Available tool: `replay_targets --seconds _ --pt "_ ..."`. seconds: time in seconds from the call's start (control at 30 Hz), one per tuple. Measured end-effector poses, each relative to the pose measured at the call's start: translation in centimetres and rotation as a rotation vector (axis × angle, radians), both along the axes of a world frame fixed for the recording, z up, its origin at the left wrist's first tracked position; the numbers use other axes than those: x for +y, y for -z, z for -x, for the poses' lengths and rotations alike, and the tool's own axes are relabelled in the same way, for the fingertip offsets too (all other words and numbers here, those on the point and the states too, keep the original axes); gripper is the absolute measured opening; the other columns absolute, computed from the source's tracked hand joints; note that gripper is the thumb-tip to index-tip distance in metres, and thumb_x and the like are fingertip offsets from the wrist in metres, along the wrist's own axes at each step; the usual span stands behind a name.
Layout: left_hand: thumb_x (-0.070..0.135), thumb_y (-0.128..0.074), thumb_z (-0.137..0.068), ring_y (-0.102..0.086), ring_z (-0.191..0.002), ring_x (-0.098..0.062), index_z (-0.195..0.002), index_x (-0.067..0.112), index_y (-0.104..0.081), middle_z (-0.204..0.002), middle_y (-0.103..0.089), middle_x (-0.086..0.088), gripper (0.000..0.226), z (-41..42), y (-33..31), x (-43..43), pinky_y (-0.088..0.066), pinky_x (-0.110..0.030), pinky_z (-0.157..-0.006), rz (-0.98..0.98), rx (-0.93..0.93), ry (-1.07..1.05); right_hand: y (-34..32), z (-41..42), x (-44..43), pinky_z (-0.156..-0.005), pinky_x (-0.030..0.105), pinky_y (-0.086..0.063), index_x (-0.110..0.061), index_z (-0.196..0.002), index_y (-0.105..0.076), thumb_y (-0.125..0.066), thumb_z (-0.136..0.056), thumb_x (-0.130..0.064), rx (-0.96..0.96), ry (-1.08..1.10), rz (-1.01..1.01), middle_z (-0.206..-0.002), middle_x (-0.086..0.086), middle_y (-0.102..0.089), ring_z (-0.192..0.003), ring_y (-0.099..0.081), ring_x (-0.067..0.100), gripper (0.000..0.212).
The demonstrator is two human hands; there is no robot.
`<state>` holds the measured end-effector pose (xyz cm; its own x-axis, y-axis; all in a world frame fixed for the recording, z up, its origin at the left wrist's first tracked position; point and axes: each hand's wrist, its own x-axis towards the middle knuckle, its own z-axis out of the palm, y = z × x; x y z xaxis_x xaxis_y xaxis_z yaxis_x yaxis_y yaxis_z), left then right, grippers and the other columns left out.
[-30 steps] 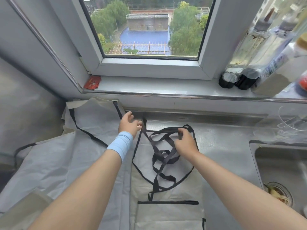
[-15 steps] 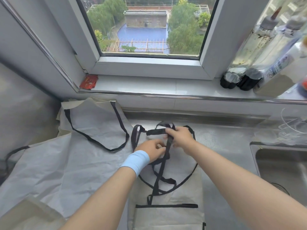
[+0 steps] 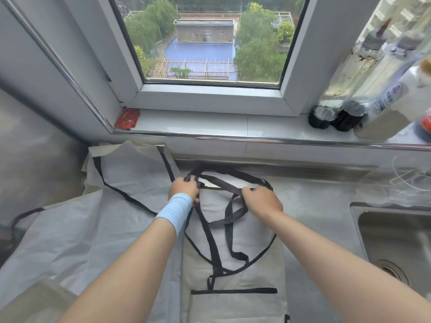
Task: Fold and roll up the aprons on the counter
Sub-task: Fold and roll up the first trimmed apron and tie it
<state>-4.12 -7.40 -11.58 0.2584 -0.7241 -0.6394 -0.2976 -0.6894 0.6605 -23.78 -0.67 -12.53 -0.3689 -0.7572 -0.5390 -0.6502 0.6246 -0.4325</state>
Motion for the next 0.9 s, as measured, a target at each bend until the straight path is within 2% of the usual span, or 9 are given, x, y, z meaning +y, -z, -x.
replay_targets --seconds 0.1,0.17,0.23,0.3,0.4,0.5,0.7,0.83,0.9 --pt "0.031 -0.063 -0.086 -0.059 -0.106 -0.037 -0.123 0.007 -0.047 -0.121 -0.054 -0.016 0.046 -1.7 -0.3 1.1 -0.048 -0.042 -0.088 0.003 -0.535 0.234 0.5 -1.0 1.5 -0.066 0.029 -0.047 -0.019 -0.076 -0.065 -0.039 -0.075 -0.061 0.161 -0.190 -0.123 -0.080 -0.002 -0.066 -0.074 -0.062 0.022 0.049" --pt "0.021 -0.063 -0.081 -0.047 -0.118 -0.033 -0.125 0.016 -0.047 -0.128 -0.045 -0.010 0.047 -1.6 -0.6 2.5 -0.042 -0.041 -0.095 0.292 -0.766 0.427 0.8 -1.6 1.8 -0.059 0.026 -0.044 -0.020 -0.068 -0.057 -0.052 -0.076 -0.050 0.076 -0.239 -0.077 -0.071 -0.005 -0.063 -0.068 -0.061 0.018 0.031" --pt "0.013 -0.057 -0.076 -0.049 -0.113 -0.026 -0.115 0.025 -0.055 -0.121 -0.050 -0.002 0.041 -0.5 -0.6 3.6 -0.044 -0.037 -0.095 0.492 -0.691 0.659 0.7 -2.2 1.8 -0.054 0.026 -0.038 -0.021 -0.064 -0.048 -0.056 -0.080 -0.033 -0.077 -0.147 -0.001 -0.064 -0.006 -0.058 -0.061 -0.055 0.015 0.022" --pt "0.020 -0.057 -0.076 -0.056 -0.110 -0.020 -0.118 0.031 -0.054 -0.119 -0.056 0.007 0.043 1.2 -0.6 4.8 -0.047 -0.034 -0.094 0.336 -0.446 0.872 0.5 -2.7 1.3 -0.054 0.029 -0.035 -0.021 -0.063 -0.043 -0.057 -0.083 -0.029 -0.253 0.009 0.112 -0.062 -0.005 -0.050 -0.058 -0.048 0.016 0.026" --pt "0.033 -0.066 -0.075 -0.062 -0.100 -0.021 -0.132 0.030 -0.043 -0.114 -0.062 0.005 0.061 3.0 -0.1 6.0 -0.050 -0.031 -0.082 0.109 -0.479 1.133 -0.5 -2.8 0.4 -0.064 0.032 -0.035 -0.021 -0.066 -0.050 -0.063 -0.084 -0.031 -0.571 0.100 0.204 -0.073 0.000 -0.053 -0.073 -0.049 0.017 0.025" --pt "0.023 -0.052 -0.086 -0.067 -0.093 -0.023 -0.104 0.026 -0.064 -0.099 -0.071 0.003 0.022 3.5 0.6 5.0 -0.053 -0.032 -0.083 0.126 -0.295 0.847 -1.5 -2.5 0.2 -0.076 0.033 -0.042 -0.021 -0.088 -0.066 -0.054 -0.080 -0.022 -0.792 0.152 0.186 -0.099 -0.004 -0.065 -0.094 -0.057 0.013 0.014" --pt "-0.010 -0.036 -0.078 -0.061 -0.062 -0.024 -0.072 0.018 -0.066 -0.072 -0.070 -0.007 0.042 3.9 -2.2 1.8 -0.048 -0.026 -0.055 0.336 0.155 0.478 0.4 -2.3 0.7 -0.062 0.030 -0.052 -0.031 -0.125 -0.034 -0.077 -0.078 -0.016 -0.740 0.234 0.078 -0.117 0.004 -0.053 -0.082 -0.062 0.018 0.065" --pt "-0.011 -0.037 -0.074 -0.063 -0.052 -0.021 -0.074 0.018 -0.066 -0.072 -0.068 -0.008 0.041 3.2 -4.5 -0.9 -0.047 -0.020 -0.047 0.457 0.009 0.358 0.8 -1.3 0.2 -0.058 0.023 -0.043 -0.015 -0.112 -0.064 -0.074 -0.084 -0.018 -0.601 0.116 0.042 -0.098 0.002 -0.072 -0.070 -0.058 0.011 0.030" --pt "-0.009 -0.044 -0.074 -0.067 -0.071 -0.018 -0.090 0.019 -0.067 -0.095 -0.067 -0.002 0.040 2.6 -4.9 -1.9 -0.054 -0.025 -0.066 0.579 -0.166 0.299 0.6 0.1 -0.4 -0.059 0.027 -0.040 -0.011 -0.097 -0.072 -0.060 -0.090 -0.019 -0.468 0.254 0.128 -0.074 0.000 -0.071 -0.066 -0.056 0.016 0.016"
